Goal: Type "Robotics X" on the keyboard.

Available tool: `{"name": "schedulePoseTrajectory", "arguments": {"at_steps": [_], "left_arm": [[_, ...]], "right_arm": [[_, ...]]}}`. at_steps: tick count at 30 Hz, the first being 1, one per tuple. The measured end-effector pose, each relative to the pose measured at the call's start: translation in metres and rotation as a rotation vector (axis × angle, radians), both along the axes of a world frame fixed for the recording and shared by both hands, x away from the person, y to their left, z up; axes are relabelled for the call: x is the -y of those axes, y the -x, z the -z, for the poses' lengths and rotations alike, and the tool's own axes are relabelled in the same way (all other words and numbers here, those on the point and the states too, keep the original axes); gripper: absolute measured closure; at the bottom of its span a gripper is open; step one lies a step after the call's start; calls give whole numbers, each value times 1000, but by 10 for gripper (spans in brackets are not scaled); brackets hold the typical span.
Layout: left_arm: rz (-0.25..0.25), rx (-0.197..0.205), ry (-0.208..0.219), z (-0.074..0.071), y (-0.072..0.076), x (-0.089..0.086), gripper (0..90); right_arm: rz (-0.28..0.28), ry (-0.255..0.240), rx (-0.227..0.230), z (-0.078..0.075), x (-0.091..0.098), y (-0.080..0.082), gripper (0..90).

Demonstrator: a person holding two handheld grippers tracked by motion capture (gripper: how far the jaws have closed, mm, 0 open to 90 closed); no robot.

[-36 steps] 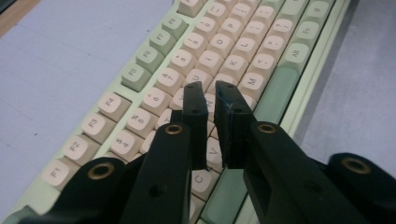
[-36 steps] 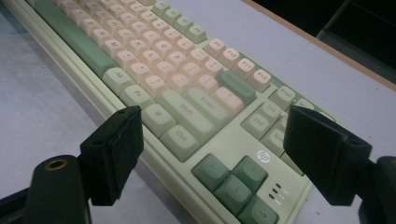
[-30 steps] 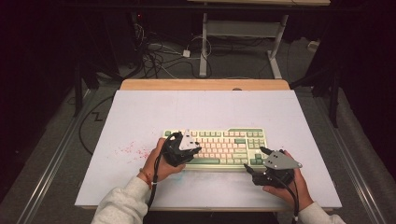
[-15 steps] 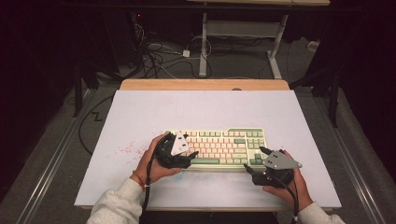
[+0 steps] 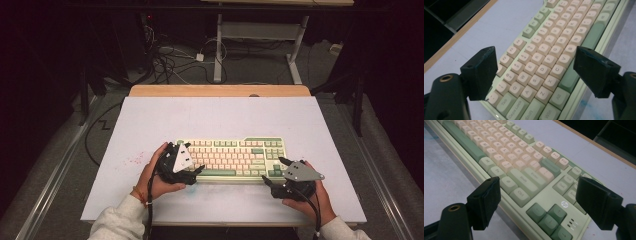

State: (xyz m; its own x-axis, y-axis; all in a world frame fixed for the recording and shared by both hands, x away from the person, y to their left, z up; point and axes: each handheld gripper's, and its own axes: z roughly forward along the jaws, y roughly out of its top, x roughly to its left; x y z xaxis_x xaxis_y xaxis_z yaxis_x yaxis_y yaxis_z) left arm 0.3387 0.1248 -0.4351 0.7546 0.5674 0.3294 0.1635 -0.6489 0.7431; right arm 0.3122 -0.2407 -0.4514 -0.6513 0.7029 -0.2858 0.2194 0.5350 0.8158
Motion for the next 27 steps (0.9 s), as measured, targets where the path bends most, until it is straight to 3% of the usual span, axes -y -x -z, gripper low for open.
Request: {"name": "schedulePoseTrajectory", "arguments": {"at_steps": [14,25,27], "left_arm": [[-47,20,-44,10,10,-22,175],[-80,5,-57,18,17,-38,175],[-84,-2,-58,20,19,-40,175]], "right_arm": [[-3,7,-4,0,-2,0,219],[-31,-11,-17,-2,-2,1,341],[-47,-17,-25,-3,-1,0,395]]}}
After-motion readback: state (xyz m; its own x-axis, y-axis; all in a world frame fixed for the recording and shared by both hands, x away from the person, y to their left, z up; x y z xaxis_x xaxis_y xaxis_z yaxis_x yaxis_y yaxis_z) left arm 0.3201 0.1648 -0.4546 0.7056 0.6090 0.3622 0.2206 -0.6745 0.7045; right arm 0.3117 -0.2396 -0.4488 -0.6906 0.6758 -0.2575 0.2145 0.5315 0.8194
